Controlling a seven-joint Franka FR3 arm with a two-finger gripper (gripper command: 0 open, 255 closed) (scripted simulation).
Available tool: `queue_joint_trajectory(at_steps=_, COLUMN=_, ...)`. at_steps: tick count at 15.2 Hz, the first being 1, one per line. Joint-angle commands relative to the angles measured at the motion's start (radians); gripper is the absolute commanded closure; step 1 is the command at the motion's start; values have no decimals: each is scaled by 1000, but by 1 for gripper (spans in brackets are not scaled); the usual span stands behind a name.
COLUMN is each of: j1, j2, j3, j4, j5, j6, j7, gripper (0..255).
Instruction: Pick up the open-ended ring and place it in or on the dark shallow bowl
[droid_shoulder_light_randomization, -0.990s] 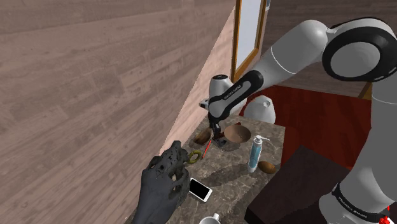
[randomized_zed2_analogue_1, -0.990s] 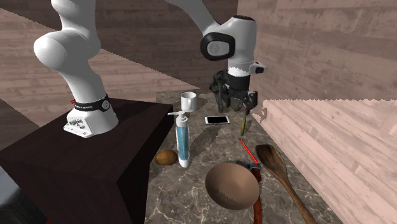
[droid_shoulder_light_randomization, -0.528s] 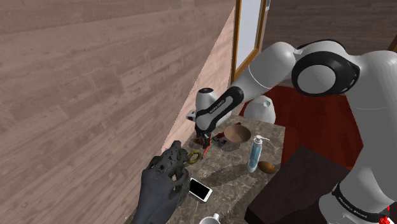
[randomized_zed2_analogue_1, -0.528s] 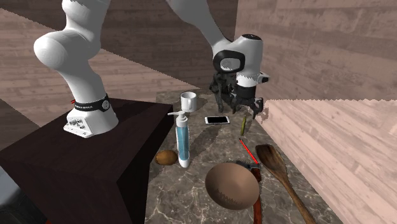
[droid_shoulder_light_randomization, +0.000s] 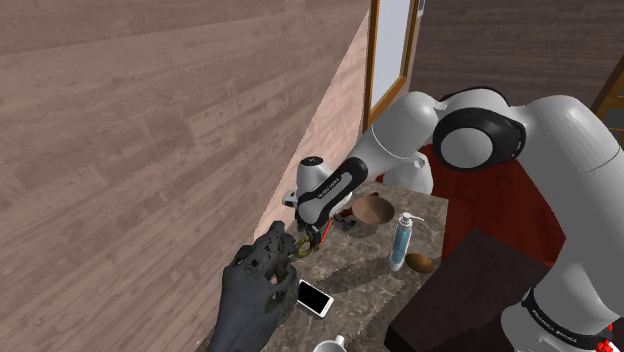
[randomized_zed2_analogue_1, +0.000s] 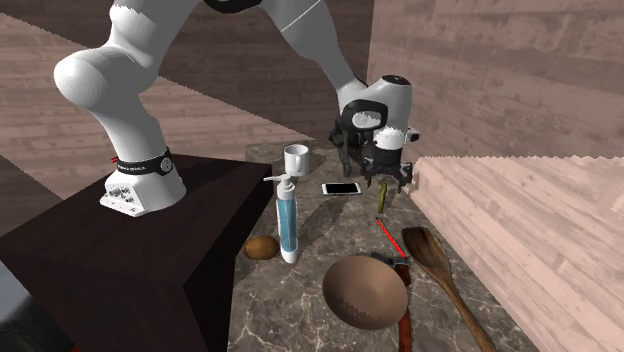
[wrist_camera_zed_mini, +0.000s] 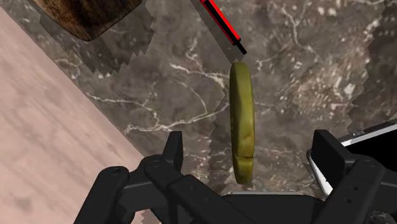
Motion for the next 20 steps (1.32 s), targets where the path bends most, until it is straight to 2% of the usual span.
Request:
queue_joint_trajectory(at_steps=1, j1=-1, j2=27, j3=1, j4=15, j5=0, j6=12, j7=-3, gripper=0)
queue_joint_trajectory(at_steps=3, j1=1, j2=60, j3=2, j4=33, j5=1, j6=27, j7=-3, gripper=0)
queue_joint_trajectory(at_steps=11, j1=1, j2=59, j3=2, j4=33, j5=1, j6=27, j7=-3, gripper=0)
queue_joint_trajectory(at_steps=12, j1=1, j2=59, j3=2, j4=33, j5=1, j6=27, j7=-3, gripper=255)
queue_joint_trajectory(at_steps=20, j1=1, j2=59, j3=2, j4=33, j5=1, j6=27, j7=-3, gripper=255)
